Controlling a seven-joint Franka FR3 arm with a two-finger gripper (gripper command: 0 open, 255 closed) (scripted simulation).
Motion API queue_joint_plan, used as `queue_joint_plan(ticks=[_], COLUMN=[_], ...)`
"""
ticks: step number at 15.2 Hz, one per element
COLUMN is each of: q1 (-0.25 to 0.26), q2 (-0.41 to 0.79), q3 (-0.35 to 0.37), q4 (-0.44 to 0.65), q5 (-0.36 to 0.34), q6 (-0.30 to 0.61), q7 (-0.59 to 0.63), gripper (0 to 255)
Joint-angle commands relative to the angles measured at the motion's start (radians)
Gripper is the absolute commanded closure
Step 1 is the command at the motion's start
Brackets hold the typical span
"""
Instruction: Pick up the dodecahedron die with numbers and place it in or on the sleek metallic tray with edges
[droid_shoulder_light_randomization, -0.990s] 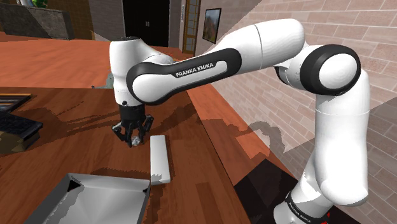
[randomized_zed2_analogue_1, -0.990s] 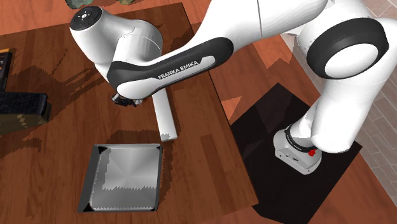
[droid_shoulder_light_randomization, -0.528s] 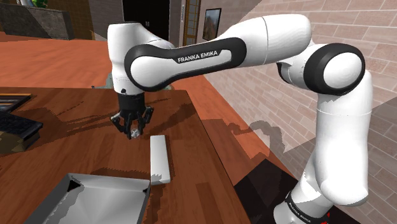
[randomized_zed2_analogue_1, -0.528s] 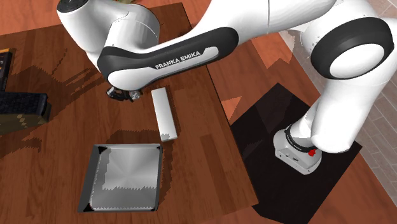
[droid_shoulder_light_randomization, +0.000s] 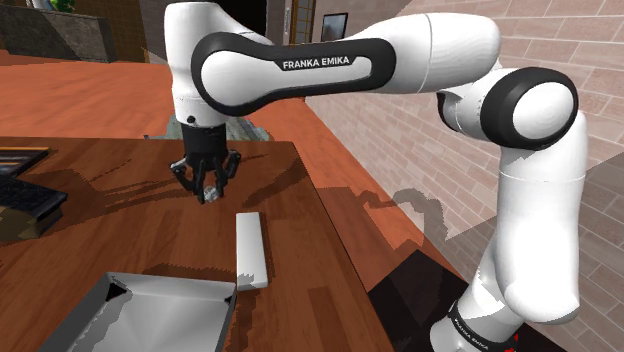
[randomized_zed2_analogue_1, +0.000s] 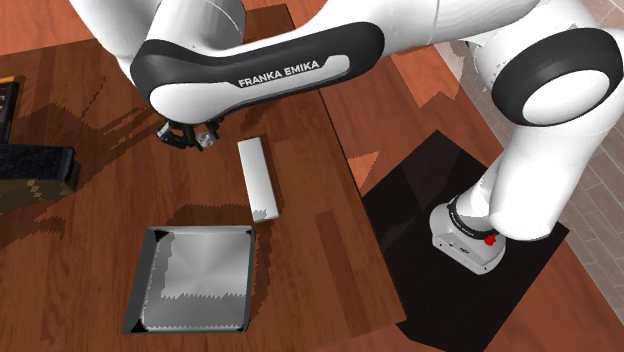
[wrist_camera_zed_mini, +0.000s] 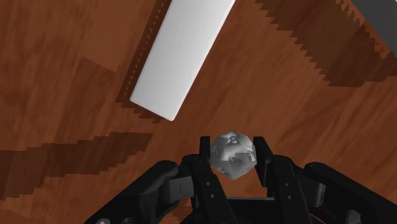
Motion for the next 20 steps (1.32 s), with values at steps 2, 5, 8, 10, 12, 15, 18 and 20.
queue_joint_plan(ticks=[2, 5, 8, 10, 12, 15, 18, 20], q1=[0.003, 0.008, 0.049, 0.078, 0.108, 0.158, 0.212, 0.252], q2=[0.001, 0.005, -0.008, -0.011, -0.01, 0.001, 0.021, 0.04], q3=[0.001, 0.002, 0.021, 0.033, 0.046, 0.063, 0.079, 0.088], q4=[0.044, 0.087, 0.066, 0.059, 0.059, 0.07, 0.094, 0.119], q5=[0.001, 0.0, -0.001, -0.004, -0.009, -0.019, -0.034, -0.047], q6=[-0.043, -0.082, -0.076, -0.075, -0.076, -0.082, -0.093, -0.103], q7=[-0.004, -0.005, 0.056, 0.098, 0.141, 0.207, 0.273, 0.317], gripper=[255, 255, 255, 255, 255, 255, 255, 255])
